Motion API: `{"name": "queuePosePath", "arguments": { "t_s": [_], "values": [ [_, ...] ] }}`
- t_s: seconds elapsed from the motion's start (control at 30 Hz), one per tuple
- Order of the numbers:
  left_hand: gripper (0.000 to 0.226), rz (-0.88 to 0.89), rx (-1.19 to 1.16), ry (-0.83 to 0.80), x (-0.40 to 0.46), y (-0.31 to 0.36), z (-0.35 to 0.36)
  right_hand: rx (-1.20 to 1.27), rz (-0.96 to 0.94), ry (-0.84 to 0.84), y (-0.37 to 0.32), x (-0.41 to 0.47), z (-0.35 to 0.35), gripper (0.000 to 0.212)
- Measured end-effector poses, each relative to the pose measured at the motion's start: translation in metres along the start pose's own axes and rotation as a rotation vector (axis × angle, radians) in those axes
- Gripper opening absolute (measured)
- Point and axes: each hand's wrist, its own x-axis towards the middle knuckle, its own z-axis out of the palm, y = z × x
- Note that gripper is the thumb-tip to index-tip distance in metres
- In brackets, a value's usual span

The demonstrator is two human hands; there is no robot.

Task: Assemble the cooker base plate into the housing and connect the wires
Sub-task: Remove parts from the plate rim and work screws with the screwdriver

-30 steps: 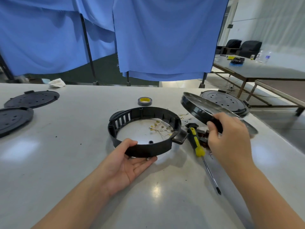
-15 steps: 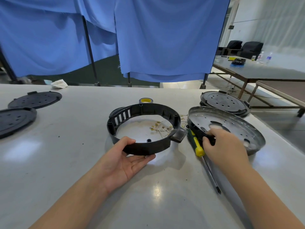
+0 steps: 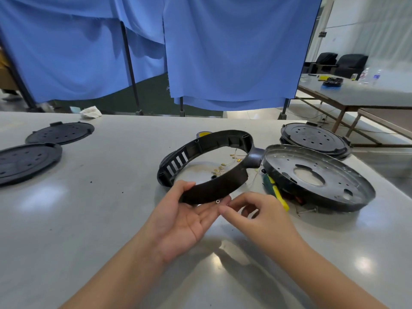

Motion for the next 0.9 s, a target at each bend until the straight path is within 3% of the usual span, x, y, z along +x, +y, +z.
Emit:
{"name": "queuePosePath", "arguments": {
  "t_s": [0.13, 0.4, 0.6, 0.9],
  "values": [
    [0.055, 0.016, -0.003, -0.011, 0.003, -0.007, -0.001, -0.095, -0.095, 0.127, -0.004, 0.000, 0.000, 0.015],
    [0.052, 0.044, 0.119, 0.055, 0.011, -0.017, -0.003, -0.410, -0.035, 0.029, -0.008, 0.000, 0.009, 0.014],
    [0.048, 0.050, 0.139, 0.090, 0.014, -0.020, -0.003, -0.391, 0.042, 0.002, -0.003, 0.001, 0.009, 0.011],
    [0.058, -0.027, 0.085, 0.000, 0.005, -0.001, -0.007, 0.631, 0.490, -0.009, 0.008, 0.013, -0.003, 0.010]
  ]
}}
